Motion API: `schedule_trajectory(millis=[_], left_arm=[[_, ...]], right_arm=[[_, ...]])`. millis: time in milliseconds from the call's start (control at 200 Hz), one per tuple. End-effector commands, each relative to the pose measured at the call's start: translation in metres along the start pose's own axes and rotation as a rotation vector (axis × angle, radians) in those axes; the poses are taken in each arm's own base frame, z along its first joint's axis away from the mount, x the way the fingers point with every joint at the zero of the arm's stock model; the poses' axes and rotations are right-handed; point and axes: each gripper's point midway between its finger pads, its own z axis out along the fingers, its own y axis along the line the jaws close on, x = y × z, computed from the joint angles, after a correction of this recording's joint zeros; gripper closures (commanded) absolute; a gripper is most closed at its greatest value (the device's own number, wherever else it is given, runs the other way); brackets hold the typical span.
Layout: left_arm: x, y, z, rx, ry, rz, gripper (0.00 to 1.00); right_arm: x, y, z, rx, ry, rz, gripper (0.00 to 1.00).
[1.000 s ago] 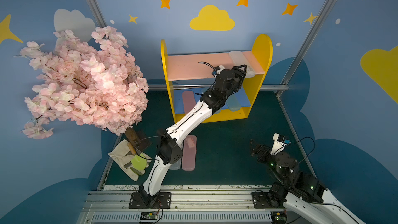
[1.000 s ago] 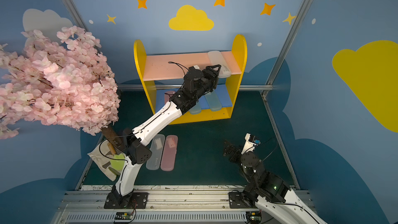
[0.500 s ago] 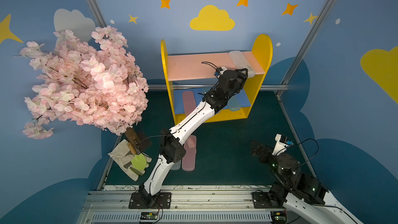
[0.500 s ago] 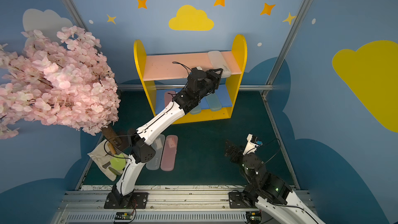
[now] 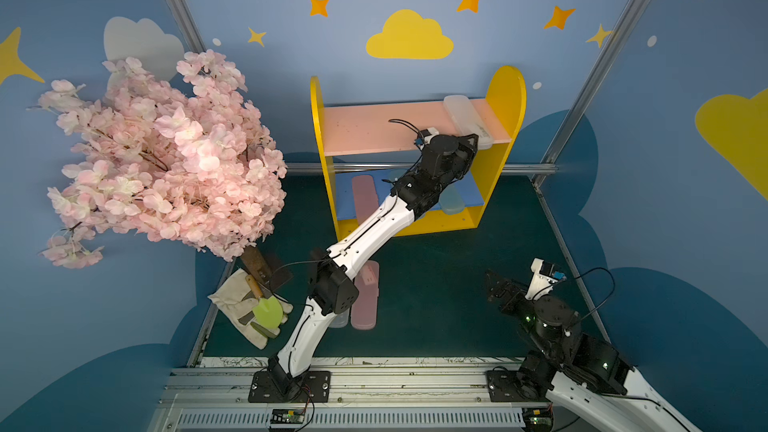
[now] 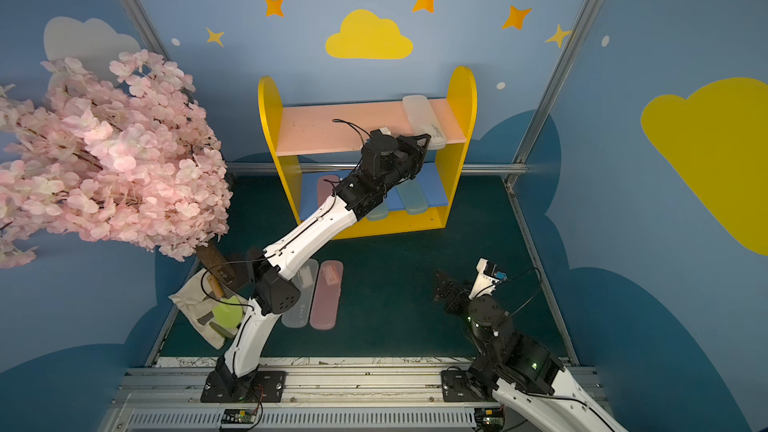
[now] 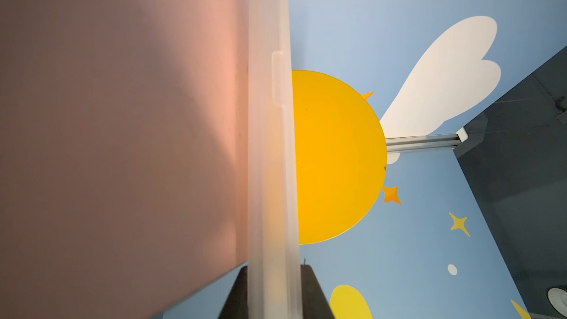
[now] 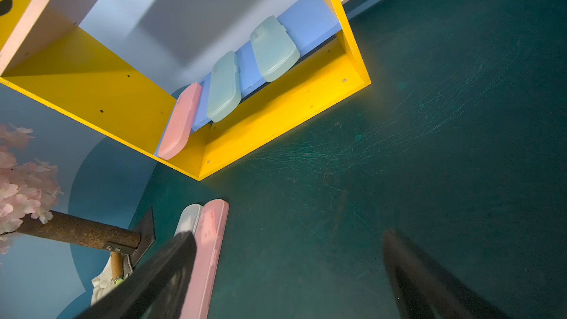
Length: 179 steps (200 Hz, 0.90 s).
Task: Remove the pencil cases from the shelf
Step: Pick up the pencil case from the shelf.
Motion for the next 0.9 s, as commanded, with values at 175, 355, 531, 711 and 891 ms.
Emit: schedule_trajectory(millis=[175, 355, 531, 711, 891], left_arm=[[0.011, -0.043, -0.018, 0.103, 0.087, 0.051, 0.96], [0.023, -0.068, -0.047, 0.161, 0.174, 0.131, 0.97], [0.020, -0.067, -0.095, 0.177, 0.168, 0.151, 0.97], [0.006, -0.045, -0.154, 0.142, 0.113, 0.158, 0.97], [-0.001, -0.018, -0.211, 0.119, 0.115, 0.138, 0.97]], right_arm=[[-0.006, 0.002, -0.002, -0.008, -0.022, -0.002, 0.02], [-0.010, 0.008, -0.002, -0.023, -0.026, -0.023, 0.02], [-0.009, 0.013, -0.001, -0.046, -0.019, -0.032, 0.02], [-0.005, 0.018, 0.001, -0.069, -0.002, -0.039, 0.02], [-0.003, 0.031, 0.000, -0.141, 0.006, -0.054, 0.02]])
